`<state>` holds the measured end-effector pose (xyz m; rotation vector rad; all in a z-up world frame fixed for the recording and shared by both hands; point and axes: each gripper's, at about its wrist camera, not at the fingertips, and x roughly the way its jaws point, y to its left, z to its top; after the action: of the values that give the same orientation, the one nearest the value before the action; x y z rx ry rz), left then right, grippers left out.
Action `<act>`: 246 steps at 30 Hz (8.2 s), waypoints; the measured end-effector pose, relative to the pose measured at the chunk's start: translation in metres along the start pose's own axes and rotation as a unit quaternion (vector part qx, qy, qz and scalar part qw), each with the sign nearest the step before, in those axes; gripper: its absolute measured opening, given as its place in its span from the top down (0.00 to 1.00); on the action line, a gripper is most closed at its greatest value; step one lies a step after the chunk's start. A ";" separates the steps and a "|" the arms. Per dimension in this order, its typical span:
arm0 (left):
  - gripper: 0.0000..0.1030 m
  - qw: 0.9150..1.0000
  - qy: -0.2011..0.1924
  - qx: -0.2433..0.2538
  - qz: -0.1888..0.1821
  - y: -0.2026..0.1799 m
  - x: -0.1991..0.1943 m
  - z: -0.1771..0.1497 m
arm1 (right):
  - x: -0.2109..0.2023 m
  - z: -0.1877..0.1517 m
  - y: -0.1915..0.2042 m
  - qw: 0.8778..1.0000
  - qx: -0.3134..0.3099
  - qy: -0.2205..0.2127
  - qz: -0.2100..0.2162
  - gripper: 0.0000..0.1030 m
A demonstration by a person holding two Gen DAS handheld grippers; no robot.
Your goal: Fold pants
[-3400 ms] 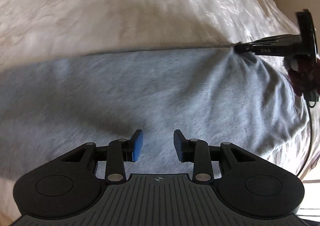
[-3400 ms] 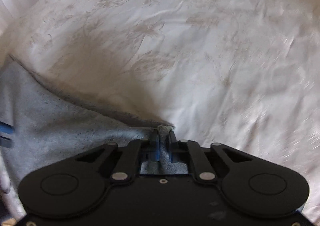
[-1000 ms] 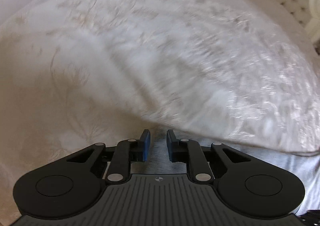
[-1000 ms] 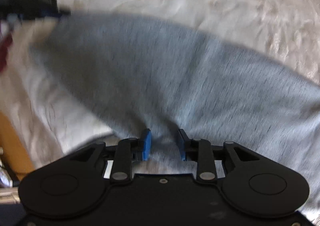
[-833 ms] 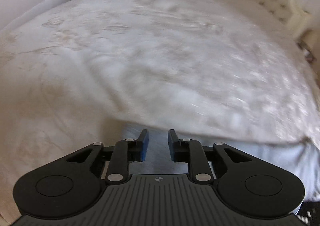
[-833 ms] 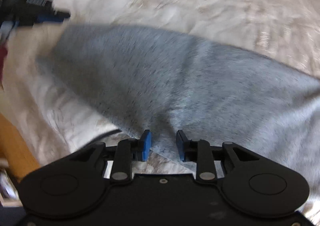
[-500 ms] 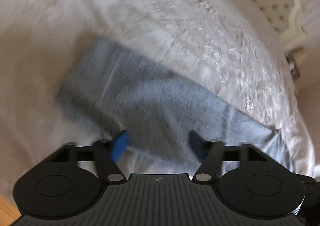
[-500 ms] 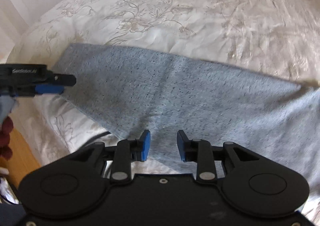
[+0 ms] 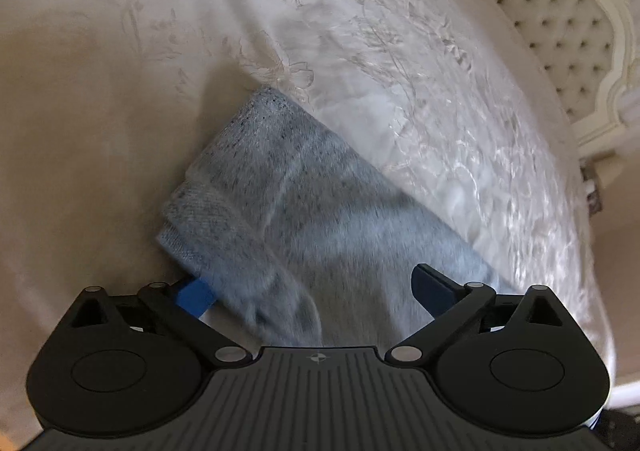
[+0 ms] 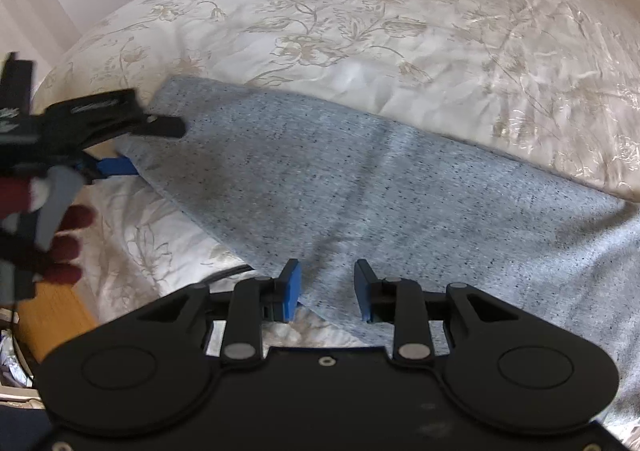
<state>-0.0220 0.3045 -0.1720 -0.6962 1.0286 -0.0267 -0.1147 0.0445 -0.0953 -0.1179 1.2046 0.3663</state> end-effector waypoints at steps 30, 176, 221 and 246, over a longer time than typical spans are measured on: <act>0.89 0.971 -0.097 0.217 0.020 -0.094 -0.072 -0.012 | 0.077 0.038 -0.057 0.983 0.180 -0.014 -0.018 0.95; 0.23 0.930 0.147 0.329 0.073 -0.279 0.122 -0.136 | -0.198 -0.099 -0.330 0.941 0.182 -0.187 -0.215 0.75; 0.21 0.892 0.194 0.409 -0.013 -0.223 0.130 -0.127 | -0.079 -0.118 -0.143 0.975 0.115 -0.053 -0.184 0.56; 0.19 0.924 0.118 0.363 -0.014 -0.274 0.083 -0.093 | -0.097 -0.104 -0.250 0.949 0.258 -0.072 -0.166 0.58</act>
<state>0.0291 0.0129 -0.1183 -0.0238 1.1372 -0.5042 -0.1528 -0.2393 -0.0693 0.1578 1.0769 -0.2378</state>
